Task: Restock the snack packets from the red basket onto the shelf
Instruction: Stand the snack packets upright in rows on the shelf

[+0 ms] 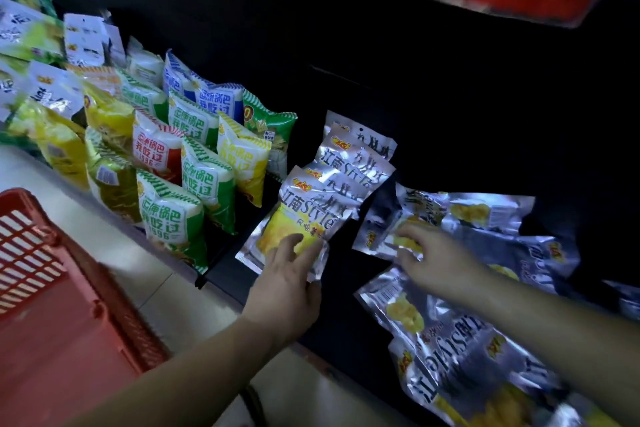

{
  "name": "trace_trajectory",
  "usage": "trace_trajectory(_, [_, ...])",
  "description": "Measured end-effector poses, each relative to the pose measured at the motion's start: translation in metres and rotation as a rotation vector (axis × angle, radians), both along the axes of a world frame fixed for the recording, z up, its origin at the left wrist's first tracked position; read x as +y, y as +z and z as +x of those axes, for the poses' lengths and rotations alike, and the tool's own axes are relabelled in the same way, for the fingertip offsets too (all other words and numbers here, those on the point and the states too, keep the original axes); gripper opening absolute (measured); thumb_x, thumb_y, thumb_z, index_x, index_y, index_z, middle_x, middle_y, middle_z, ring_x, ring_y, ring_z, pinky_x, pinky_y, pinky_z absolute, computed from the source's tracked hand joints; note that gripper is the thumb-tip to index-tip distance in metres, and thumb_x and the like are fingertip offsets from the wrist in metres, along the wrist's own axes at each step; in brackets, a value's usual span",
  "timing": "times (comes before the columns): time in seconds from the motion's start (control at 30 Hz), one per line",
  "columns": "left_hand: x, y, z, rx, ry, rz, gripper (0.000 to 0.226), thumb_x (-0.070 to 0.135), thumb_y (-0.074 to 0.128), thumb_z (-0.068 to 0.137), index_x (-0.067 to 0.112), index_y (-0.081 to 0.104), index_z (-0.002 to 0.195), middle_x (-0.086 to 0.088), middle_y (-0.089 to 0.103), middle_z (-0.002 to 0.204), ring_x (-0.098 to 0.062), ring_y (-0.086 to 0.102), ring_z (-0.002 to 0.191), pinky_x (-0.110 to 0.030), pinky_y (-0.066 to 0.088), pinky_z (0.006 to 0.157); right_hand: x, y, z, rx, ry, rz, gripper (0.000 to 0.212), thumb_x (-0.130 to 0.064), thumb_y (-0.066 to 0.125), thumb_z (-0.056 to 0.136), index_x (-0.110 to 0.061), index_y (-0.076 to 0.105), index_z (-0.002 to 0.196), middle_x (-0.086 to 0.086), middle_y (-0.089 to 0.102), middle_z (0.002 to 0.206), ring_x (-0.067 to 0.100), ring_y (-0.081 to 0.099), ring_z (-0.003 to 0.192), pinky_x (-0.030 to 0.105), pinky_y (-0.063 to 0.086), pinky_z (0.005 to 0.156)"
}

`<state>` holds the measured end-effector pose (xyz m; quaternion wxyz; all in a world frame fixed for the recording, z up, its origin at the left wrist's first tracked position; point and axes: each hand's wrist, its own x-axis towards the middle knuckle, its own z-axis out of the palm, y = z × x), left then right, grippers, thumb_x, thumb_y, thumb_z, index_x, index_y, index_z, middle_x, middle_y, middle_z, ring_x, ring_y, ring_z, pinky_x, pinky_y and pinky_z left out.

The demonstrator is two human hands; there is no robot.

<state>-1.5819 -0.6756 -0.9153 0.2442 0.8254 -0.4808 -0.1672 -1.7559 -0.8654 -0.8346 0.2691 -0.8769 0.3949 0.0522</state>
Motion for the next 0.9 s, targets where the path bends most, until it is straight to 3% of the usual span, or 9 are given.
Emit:
trace_trajectory(0.07, [-0.004, 0.001, -0.019, 0.085, -0.031, -0.002, 0.063, 0.035, 0.054, 0.089, 0.029, 0.045, 0.151, -0.005, 0.043, 0.149, -0.029, 0.052, 0.131, -0.039, 0.051, 0.1, 0.001, 0.01, -0.014, 0.115, 0.062, -0.097, 0.044, -0.037, 0.052, 0.101, -0.032, 0.051, 0.146, -0.004, 0.045, 0.155, 0.022, 0.05, 0.133, 0.035, 0.045, 0.105])
trace_trajectory(0.17, [-0.017, -0.002, -0.052, 0.249, -0.08, 0.038, 0.063, 0.041, 0.061, 0.096, 0.031, 0.04, 0.155, -0.001, 0.039, 0.154, -0.023, 0.046, 0.138, -0.028, 0.044, 0.106, 0.003, 0.005, -0.037, 0.3, 0.111, -0.204, 0.06, -0.05, 0.049, 0.101, -0.038, 0.032, 0.157, 0.003, 0.009, 0.171, 0.028, 0.003, 0.158, 0.045, 0.013, 0.125])
trace_trajectory(0.23, [-0.028, -0.011, -0.07, 0.391, -0.114, 0.171, 0.078, 0.052, 0.068, 0.09, 0.042, 0.029, 0.158, -0.002, 0.021, 0.166, -0.024, 0.029, 0.151, -0.031, 0.036, 0.115, 0.0, -0.008, -0.057, 0.428, 0.058, -0.198, 0.077, -0.068, 0.048, 0.094, -0.05, 0.01, 0.159, 0.001, -0.022, 0.169, 0.032, -0.026, 0.154, 0.059, -0.008, 0.122])
trace_trajectory(0.33, [-0.046, -0.022, -0.086, 0.608, -0.081, 0.314, 0.103, 0.061, 0.082, 0.074, 0.057, 0.018, 0.155, 0.0, -0.002, 0.171, -0.025, 0.007, 0.158, -0.04, 0.031, 0.121, -0.01, -0.028, -0.091, 0.503, 0.053, -0.118, 0.1, -0.089, 0.051, 0.078, -0.064, -0.014, 0.15, -0.006, -0.045, 0.159, 0.032, -0.043, 0.145, 0.07, -0.016, 0.116])
trace_trajectory(0.4, [-0.059, -0.025, -0.095, 0.714, -0.028, 0.319, 0.112, 0.058, 0.089, 0.067, 0.06, 0.018, 0.154, 0.001, -0.004, 0.171, -0.026, 0.001, 0.158, -0.043, 0.028, 0.122, -0.019, -0.035, -0.11, 0.464, 0.094, -0.119, 0.104, -0.094, 0.05, 0.072, -0.071, -0.024, 0.142, -0.012, -0.051, 0.153, 0.028, -0.049, 0.141, 0.071, -0.016, 0.115])
trace_trajectory(0.5, [-0.072, -0.024, -0.119, 0.682, 0.04, 0.3, 0.109, 0.054, 0.089, 0.069, 0.057, 0.021, 0.155, 0.0, -0.002, 0.171, -0.033, 0.0, 0.156, -0.047, 0.026, 0.122, -0.026, -0.042, -0.131, 0.42, 0.119, -0.188, 0.1, -0.089, 0.052, 0.076, -0.074, -0.027, 0.136, -0.015, -0.052, 0.152, 0.025, -0.05, 0.141, 0.069, -0.014, 0.117])
trace_trajectory(0.63, [-0.083, -0.025, -0.152, 0.63, 0.114, 0.229, 0.102, 0.043, 0.088, 0.074, 0.052, 0.027, 0.155, -0.002, -0.007, 0.17, -0.034, 0.008, 0.154, -0.039, 0.029, 0.118, -0.026, -0.046, -0.166, 0.504, 0.133, -0.287, 0.104, -0.086, 0.048, 0.082, -0.061, -0.032, 0.144, -0.009, -0.053, 0.153, 0.029, -0.048, 0.142, 0.067, -0.01, 0.12])
trace_trajectory(0.83, [-0.1, -0.03, -0.195, 0.565, 0.107, 0.235, 0.092, 0.05, 0.085, 0.075, 0.047, 0.034, 0.152, -0.003, 0.0, 0.168, -0.038, 0.023, 0.15, -0.041, 0.041, 0.111, -0.027, -0.038, -0.213, 0.561, 0.066, -0.36, 0.091, -0.084, 0.026, 0.087, -0.054, -0.038, 0.144, 0.001, -0.051, 0.155, 0.034, -0.044, 0.144, 0.065, -0.008, 0.121])
trace_trajectory(0.9, [-0.109, -0.03, -0.209, 0.545, 0.078, 0.251, 0.087, 0.05, 0.083, 0.078, 0.044, 0.036, 0.15, -0.005, -0.003, 0.168, -0.039, 0.024, 0.15, -0.042, 0.043, 0.111, -0.027, -0.036, -0.22, 0.594, 0.042, -0.387, 0.095, -0.08, 0.035, 0.09, -0.051, -0.035, 0.147, 0.004, -0.048, 0.157, 0.034, -0.042, 0.146, 0.065, -0.01, 0.121])
